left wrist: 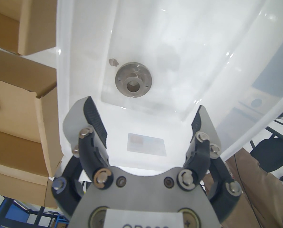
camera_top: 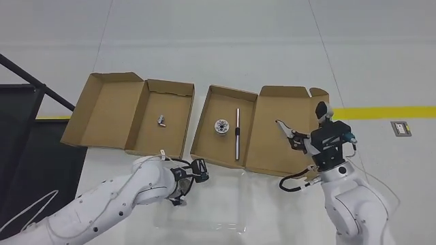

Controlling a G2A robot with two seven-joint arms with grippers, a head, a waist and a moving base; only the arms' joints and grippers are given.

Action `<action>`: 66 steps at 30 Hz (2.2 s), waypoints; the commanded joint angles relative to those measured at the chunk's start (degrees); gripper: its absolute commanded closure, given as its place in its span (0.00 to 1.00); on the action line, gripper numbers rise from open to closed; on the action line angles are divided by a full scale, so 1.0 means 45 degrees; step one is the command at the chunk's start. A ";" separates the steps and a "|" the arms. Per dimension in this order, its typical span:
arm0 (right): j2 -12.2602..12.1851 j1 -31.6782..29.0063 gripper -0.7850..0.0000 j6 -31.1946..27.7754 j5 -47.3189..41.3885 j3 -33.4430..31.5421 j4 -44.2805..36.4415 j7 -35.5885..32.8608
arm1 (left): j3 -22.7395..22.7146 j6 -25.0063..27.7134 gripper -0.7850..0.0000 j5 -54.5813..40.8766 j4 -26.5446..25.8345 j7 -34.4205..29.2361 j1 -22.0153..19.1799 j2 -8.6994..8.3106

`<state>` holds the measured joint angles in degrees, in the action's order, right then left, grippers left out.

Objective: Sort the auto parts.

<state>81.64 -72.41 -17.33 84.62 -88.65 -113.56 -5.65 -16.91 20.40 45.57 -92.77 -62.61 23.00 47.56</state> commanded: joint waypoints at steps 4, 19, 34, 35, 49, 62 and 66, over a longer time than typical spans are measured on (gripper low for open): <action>-0.0061 -0.0019 0.00 0.0069 -0.0043 -0.0043 0.0041 0.0007 | -0.0061 -0.0209 0.29 0.0878 0.0350 0.0012 0.0192 0.0182; -0.0209 0.0076 0.00 0.0421 -0.0171 0.0082 0.0287 -0.0006 | -0.0588 0.0218 0.36 0.1167 0.1442 0.0434 0.0588 0.0848; -0.0358 0.0105 0.00 0.0590 -0.0313 0.0120 0.0289 -0.0010 | -0.1053 0.0584 0.52 0.1659 0.1688 0.0085 0.1039 0.1302; -0.0366 0.0102 0.00 0.0595 -0.0339 0.0126 0.0291 -0.0014 | -0.1080 0.0609 0.52 0.1644 0.1737 0.0086 0.1066 0.1339; -0.0506 0.0009 0.00 0.0618 -0.0529 0.0082 0.0193 -0.0003 | -0.1428 0.0793 0.58 0.1790 0.2493 -0.0060 0.1339 0.1814; -0.0628 -0.0033 0.00 0.0664 -0.0645 0.0077 0.0097 -0.0087 | -0.1877 0.0992 1.00 0.1890 0.2706 -0.0145 0.1522 0.2131; -0.0659 0.0014 0.00 0.0682 -0.0659 0.0138 0.0149 -0.0046 | -0.2258 0.1239 1.00 0.1703 0.2386 -0.0305 0.1619 0.2061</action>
<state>78.71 -72.41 -14.23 81.64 -88.12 -112.96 -5.91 -26.56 25.69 53.39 -81.36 -63.58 30.17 56.98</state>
